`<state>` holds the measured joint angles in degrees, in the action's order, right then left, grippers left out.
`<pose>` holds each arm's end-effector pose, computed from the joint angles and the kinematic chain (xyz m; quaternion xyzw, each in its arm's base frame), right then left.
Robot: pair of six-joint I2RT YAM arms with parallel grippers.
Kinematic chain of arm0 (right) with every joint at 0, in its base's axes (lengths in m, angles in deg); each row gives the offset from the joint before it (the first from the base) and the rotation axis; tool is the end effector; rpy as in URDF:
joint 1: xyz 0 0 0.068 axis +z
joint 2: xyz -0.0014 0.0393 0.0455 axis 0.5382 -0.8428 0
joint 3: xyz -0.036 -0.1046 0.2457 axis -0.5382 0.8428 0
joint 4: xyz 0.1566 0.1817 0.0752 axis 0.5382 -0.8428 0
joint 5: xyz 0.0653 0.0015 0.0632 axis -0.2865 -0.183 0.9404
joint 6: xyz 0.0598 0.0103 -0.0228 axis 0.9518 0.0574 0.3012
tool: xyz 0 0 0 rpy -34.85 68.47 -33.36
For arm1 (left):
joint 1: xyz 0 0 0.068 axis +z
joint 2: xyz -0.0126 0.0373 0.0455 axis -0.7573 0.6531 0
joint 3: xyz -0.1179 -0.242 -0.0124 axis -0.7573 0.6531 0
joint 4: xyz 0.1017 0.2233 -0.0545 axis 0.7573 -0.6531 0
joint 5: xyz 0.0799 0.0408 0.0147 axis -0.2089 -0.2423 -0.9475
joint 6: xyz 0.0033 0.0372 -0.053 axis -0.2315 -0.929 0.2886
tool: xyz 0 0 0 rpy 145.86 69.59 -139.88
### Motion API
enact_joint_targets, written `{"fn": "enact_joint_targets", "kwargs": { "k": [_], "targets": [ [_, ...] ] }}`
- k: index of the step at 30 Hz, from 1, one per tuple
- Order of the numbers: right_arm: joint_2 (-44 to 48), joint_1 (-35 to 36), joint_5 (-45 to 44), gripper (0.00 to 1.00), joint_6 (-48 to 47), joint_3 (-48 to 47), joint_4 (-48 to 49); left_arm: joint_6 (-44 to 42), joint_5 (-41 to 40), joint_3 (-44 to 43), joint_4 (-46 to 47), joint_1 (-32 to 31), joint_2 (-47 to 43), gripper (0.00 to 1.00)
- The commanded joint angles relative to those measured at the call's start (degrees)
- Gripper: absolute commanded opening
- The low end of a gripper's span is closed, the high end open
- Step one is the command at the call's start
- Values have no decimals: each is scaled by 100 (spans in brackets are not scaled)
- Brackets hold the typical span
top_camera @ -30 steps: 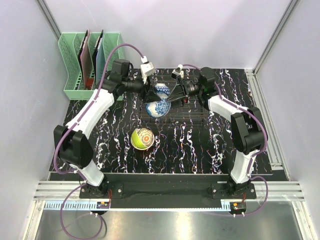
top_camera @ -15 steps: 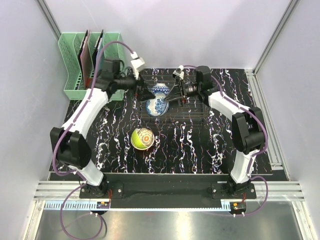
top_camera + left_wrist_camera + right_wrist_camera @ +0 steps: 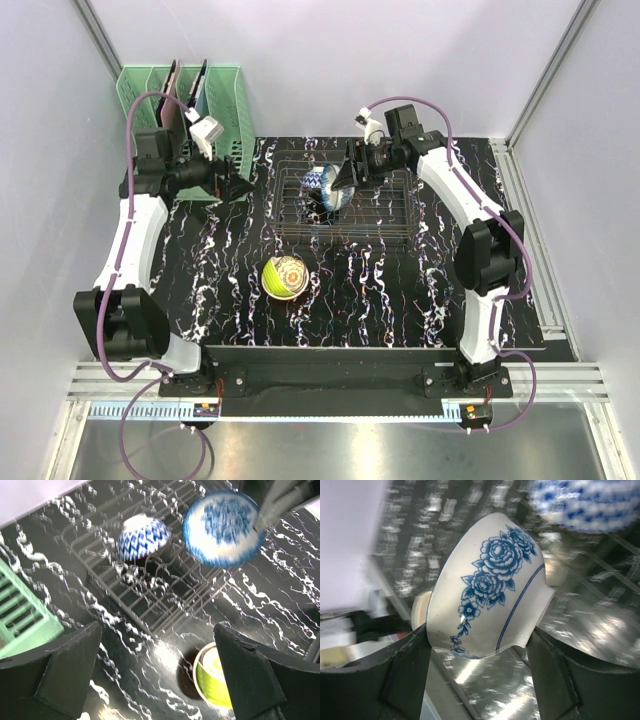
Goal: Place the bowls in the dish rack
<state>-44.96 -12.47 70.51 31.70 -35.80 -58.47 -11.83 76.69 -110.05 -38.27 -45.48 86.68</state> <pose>0.4068 0.1856 0.3040 -0.2114 0.8524 0.4153 0.2374 0.3204 -0.0185 0.3575 0.2833 0.7702 -0.3043 0.4837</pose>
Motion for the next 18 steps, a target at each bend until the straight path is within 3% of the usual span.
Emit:
{"fn": "enact_joint_targets", "kwargs": {
  "k": [1, 10, 18],
  "targets": [
    [-93, -23, -1499, 0, -1289, -676, -924, -180, 125, 321, 18, 257, -398, 99],
    [-234, 239, -2766, 0, -2432, -1538, -1469, -268, 371, 708, 10, 592, -556, 99],
    [-40, 1039, -4014, 0, -3952, -1126, -1434, -295, 327, 998, 10, 855, -644, 99]
  ]
}}
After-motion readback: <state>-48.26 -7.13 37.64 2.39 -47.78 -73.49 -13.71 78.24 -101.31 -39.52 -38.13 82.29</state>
